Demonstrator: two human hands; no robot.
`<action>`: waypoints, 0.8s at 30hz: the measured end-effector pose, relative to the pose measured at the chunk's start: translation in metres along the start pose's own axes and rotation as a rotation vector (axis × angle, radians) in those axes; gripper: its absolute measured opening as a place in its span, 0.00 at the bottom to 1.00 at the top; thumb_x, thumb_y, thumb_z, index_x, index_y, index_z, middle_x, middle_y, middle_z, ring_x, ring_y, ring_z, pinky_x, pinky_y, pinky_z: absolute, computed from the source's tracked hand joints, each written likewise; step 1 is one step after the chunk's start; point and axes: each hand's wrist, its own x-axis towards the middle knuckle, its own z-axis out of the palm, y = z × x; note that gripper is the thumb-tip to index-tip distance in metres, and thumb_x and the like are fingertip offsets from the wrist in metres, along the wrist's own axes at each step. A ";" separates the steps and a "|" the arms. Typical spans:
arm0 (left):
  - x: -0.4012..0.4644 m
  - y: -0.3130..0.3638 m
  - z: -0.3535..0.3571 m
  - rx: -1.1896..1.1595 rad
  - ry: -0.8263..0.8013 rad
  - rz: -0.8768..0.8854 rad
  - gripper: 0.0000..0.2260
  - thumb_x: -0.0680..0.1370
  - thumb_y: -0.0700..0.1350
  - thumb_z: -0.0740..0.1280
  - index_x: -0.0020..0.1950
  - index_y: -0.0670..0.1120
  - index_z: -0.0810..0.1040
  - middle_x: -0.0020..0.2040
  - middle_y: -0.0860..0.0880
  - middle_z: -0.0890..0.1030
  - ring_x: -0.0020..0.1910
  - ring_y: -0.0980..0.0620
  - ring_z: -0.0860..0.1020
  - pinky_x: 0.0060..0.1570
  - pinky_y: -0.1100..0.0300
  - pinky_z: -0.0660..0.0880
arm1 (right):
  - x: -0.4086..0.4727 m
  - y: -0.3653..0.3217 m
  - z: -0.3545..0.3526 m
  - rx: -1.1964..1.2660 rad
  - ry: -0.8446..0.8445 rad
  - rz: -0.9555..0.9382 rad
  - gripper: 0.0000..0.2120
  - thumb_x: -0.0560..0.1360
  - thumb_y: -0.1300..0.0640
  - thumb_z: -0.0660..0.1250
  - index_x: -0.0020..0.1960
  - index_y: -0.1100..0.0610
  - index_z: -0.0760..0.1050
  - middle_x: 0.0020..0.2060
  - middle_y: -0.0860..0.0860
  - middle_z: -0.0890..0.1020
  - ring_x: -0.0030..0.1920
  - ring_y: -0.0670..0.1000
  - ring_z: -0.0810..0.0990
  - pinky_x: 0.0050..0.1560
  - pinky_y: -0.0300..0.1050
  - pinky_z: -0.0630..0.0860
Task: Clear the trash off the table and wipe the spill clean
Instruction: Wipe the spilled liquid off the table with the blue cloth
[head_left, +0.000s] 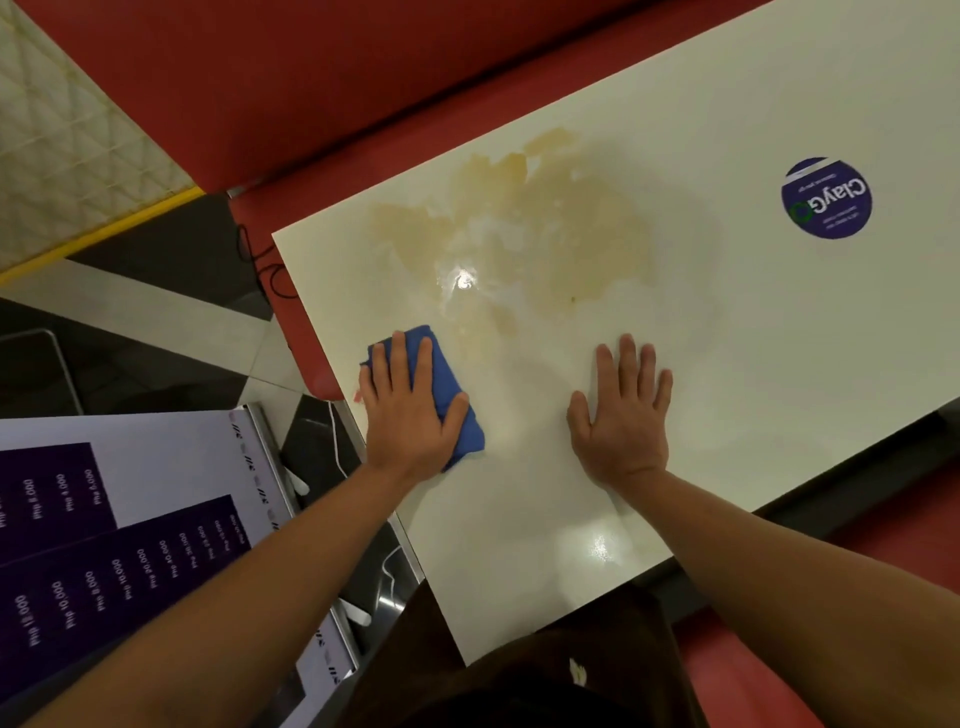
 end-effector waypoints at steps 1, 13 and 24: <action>0.009 -0.004 -0.003 0.005 -0.008 0.029 0.36 0.81 0.65 0.55 0.83 0.47 0.50 0.83 0.41 0.50 0.81 0.36 0.49 0.78 0.38 0.47 | 0.000 0.000 0.000 -0.003 0.001 -0.002 0.33 0.82 0.43 0.53 0.83 0.56 0.53 0.83 0.57 0.49 0.82 0.60 0.42 0.80 0.64 0.43; 0.153 -0.036 -0.033 0.037 0.028 -0.202 0.36 0.82 0.65 0.53 0.83 0.45 0.51 0.82 0.37 0.53 0.80 0.33 0.51 0.77 0.35 0.48 | 0.000 0.001 0.003 -0.008 0.005 -0.004 0.34 0.81 0.43 0.52 0.83 0.55 0.52 0.83 0.56 0.48 0.82 0.59 0.41 0.80 0.63 0.42; 0.068 -0.026 -0.025 0.018 -0.024 -0.067 0.32 0.83 0.63 0.45 0.83 0.47 0.51 0.82 0.39 0.54 0.80 0.36 0.52 0.78 0.38 0.48 | 0.001 0.000 0.001 -0.021 -0.014 0.005 0.34 0.82 0.43 0.52 0.83 0.55 0.50 0.83 0.55 0.46 0.82 0.58 0.40 0.80 0.65 0.44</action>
